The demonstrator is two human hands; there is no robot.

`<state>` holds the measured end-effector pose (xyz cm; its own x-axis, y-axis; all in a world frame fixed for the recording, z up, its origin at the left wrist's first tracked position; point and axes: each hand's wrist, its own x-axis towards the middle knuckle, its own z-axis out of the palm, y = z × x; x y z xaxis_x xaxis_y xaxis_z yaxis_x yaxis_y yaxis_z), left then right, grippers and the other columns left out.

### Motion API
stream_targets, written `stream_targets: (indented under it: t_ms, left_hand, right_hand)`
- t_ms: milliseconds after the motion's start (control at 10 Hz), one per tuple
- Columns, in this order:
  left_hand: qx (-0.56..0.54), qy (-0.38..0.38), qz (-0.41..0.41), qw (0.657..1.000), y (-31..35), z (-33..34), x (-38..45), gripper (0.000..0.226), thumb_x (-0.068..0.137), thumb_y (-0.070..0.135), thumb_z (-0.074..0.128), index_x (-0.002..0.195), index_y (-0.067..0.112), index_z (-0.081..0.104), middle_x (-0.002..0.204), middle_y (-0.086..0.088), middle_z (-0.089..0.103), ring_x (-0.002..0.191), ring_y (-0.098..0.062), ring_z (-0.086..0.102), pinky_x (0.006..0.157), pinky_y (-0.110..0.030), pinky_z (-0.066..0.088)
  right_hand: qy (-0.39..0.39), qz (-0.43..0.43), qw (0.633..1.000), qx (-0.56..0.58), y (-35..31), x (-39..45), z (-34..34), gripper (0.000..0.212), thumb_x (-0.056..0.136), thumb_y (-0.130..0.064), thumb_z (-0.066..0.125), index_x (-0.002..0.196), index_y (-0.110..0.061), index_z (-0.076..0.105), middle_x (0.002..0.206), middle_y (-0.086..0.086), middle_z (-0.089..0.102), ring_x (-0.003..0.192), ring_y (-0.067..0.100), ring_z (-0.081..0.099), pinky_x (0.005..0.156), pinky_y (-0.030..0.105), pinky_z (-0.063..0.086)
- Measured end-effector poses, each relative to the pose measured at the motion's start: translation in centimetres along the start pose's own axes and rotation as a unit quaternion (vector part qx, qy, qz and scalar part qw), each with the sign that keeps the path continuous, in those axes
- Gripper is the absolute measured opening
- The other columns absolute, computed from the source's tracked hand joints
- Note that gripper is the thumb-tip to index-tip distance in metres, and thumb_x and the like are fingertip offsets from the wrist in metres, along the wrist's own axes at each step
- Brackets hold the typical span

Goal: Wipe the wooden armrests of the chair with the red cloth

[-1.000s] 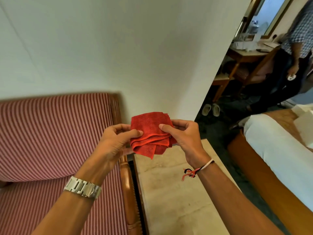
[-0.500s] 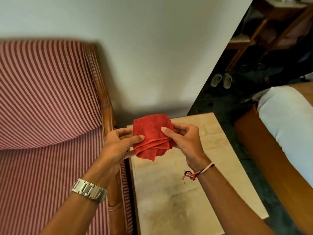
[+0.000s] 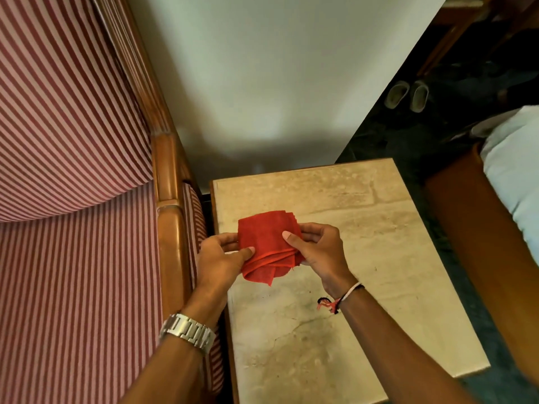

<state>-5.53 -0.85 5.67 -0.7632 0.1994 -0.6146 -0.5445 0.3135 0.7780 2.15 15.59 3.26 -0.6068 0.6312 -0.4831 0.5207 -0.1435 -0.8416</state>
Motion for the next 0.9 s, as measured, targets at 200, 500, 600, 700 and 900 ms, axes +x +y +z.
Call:
stream_targets:
  t_ms: [200,500,600,700,900]
  left_hand:
    - [0.023,0.06,-0.021,0.998,-4.6,1.9,3.3,0.043,0.082,-0.001,0.075,0.124,0.003,0.065,0.117,-0.017,0.072,0.105,-0.031,0.07,0.093,-0.049,0.06]
    - [0.127,0.096,-0.004,0.987,-9.7,2.9,6.8,0.036,0.077,0.003,0.08,0.113,0.006,0.075,0.105,-0.011,0.077,0.085,-0.018,0.07,0.081,-0.029,0.058]
    - [0.147,0.096,-0.009,0.984,-11.0,3.1,7.4,0.037,0.076,0.005,0.083,0.112,0.006,0.075,0.104,-0.011,0.078,0.087,-0.019,0.072,0.08,-0.03,0.06]
    - [0.164,0.1,-0.013,0.981,-11.1,3.1,7.6,0.039,0.074,0.007,0.085,0.11,0.004,0.074,0.101,-0.012,0.076,0.088,-0.023,0.073,0.083,-0.041,0.063]
    - [0.353,0.102,0.164,0.915,-10.0,3.7,5.4,0.059,0.089,0.019,0.07,0.142,0.016,0.045,0.136,-0.008,0.056,0.122,-0.025,0.057,0.094,-0.04,0.055]
  right_hand:
    - [0.02,0.035,0.998,-0.042,4.5,2.3,1.7,0.043,0.078,-0.019,0.087,0.113,0.001,0.071,0.104,0.02,0.076,0.095,0.033,0.075,0.083,0.054,0.063]
    - [0.014,0.019,0.988,-0.155,9.4,4.4,3.4,0.026,0.08,-0.026,0.085,0.092,-0.005,0.075,0.074,-0.001,0.07,0.073,0.016,0.07,0.073,0.032,0.06]
    - [0.016,0.011,0.983,-0.182,10.2,4.7,3.6,0.024,0.078,-0.025,0.086,0.081,-0.005,0.073,0.065,-0.006,0.065,0.063,0.012,0.065,0.066,0.028,0.056]
    - [0.019,0.019,0.979,-0.201,10.5,4.7,3.9,0.026,0.078,-0.027,0.086,0.08,-0.006,0.071,0.072,0.006,0.072,0.07,0.023,0.072,0.069,0.038,0.062]
    - [0.05,-0.098,0.91,-0.399,8.5,3.7,4.0,0.065,0.092,-0.042,0.067,0.145,-0.014,0.044,0.139,0.011,0.055,0.131,0.028,0.052,0.103,0.045,0.049]
